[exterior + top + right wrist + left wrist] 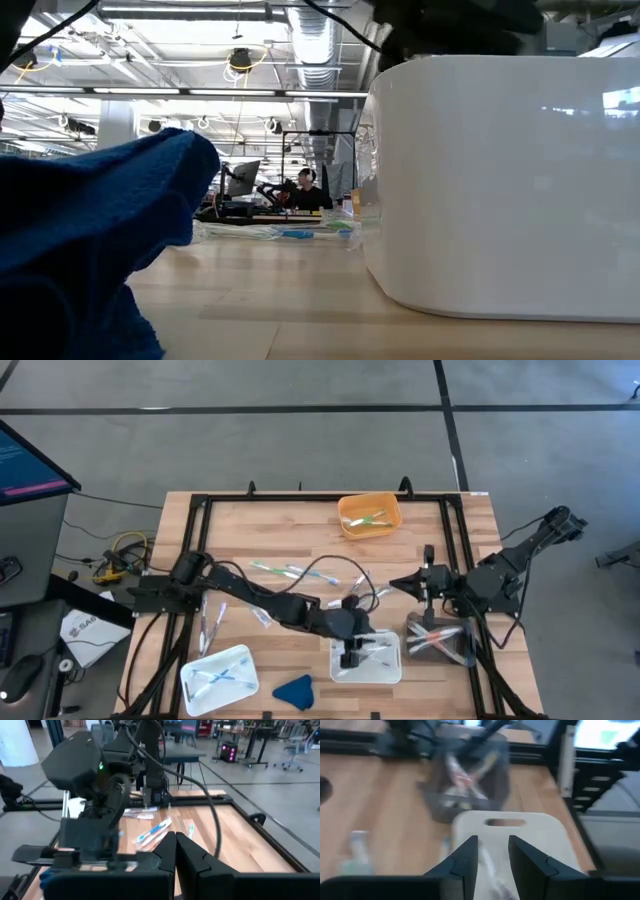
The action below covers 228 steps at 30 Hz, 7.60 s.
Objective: Pick & Place Toothbrushes
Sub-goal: Put the green toothbrush into the yellow bin
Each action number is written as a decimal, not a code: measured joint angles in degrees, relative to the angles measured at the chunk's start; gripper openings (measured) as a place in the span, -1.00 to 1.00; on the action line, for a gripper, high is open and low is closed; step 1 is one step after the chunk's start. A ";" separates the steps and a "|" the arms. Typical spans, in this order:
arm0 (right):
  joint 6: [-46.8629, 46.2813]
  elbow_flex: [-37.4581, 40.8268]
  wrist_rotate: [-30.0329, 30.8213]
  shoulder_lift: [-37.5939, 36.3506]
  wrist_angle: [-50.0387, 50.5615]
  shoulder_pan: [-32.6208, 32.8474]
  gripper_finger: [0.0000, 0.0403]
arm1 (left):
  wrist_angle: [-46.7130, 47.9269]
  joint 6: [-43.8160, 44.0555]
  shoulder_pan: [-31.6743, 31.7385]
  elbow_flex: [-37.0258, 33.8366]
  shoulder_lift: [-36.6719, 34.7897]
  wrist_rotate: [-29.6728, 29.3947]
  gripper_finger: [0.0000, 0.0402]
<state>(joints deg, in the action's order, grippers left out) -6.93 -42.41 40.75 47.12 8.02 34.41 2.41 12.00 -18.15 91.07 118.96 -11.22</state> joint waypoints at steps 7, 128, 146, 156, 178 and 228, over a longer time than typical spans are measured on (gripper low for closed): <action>2.18 0.00 -0.03 -0.41 -1.19 -3.08 -1.00 | 15.66 -0.19 0.79 0.00 -6.68 -14.53 -0.54; 16.07 -27.34 -37.53 45.57 17.47 -25.59 0.08 | 10.88 12.98 8.18 -38.58 -30.75 1.56 -0.97; 15.02 -33.99 -36.22 54.28 20.80 -26.84 0.12 | 8.11 11.97 5.58 -38.56 -30.82 -3.82 -0.97; 12.93 -34.25 -36.20 55.33 23.03 -28.59 0.11 | 7.27 11.81 5.58 -38.56 -30.84 -4.07 -0.97; 13.55 -34.27 -36.35 54.89 22.36 -28.50 -0.64 | 7.72 12.23 5.81 -38.56 -30.84 -6.82 -0.94; 7.53 -6.74 -30.27 23.90 6.17 -50.26 -0.92 | -6.44 -5.76 -10.38 -43.30 -44.85 -33.37 -0.96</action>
<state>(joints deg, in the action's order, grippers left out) 0.60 -49.16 10.48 71.02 14.19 -15.85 -4.03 6.24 -28.53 47.77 74.11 -44.59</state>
